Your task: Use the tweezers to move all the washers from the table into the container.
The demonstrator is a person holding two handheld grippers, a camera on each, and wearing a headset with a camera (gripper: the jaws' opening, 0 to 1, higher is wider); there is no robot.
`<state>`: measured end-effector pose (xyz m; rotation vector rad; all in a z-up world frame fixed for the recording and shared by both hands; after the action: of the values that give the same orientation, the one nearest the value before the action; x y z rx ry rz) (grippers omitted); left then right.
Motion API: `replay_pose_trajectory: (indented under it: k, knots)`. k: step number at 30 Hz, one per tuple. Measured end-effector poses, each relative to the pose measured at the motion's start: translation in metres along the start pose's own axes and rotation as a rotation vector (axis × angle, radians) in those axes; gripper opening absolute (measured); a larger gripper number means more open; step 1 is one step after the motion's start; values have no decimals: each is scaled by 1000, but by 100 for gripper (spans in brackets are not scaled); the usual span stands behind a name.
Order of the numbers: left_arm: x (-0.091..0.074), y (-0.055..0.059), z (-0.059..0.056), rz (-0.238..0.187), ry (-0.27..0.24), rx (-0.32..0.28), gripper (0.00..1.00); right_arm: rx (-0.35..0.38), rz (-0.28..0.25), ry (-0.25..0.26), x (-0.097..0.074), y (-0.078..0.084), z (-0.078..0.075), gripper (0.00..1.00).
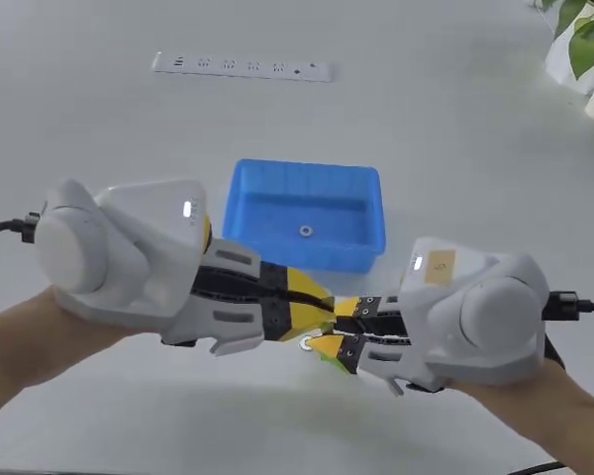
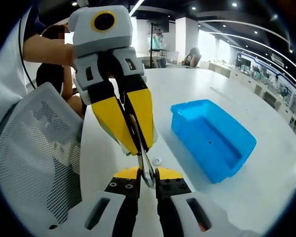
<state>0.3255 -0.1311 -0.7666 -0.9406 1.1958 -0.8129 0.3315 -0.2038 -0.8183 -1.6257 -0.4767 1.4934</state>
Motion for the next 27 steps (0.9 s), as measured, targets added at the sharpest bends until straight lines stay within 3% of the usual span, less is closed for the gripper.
replay_pose_trajectory:
  k: [14, 17, 27]
  knots:
    - [1, 1, 0, 3, 5, -2, 5, -1, 16, -10, 0, 6, -1, 13]
    - [1, 1, 0, 1, 10, -6, 5, -51, 21, -12, 1, 7, 1, 12]
    - [-3, -5, 3, -1, 10, 7, 5, -75, 10, 3, -2, 0, 0, 11]
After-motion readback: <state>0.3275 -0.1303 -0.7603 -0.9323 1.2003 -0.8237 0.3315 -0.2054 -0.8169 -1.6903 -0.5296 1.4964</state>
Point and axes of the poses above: the centre of the closed fingertips' face, and the gripper's own axes: x roughly forward along the fingers, z roughly to its left, y roughly out of its underside, the point moved 6 cm from there along -x, roughly backward along the fingers, and after that the axes turned 5 degrees about x, right-handed, at the moved point
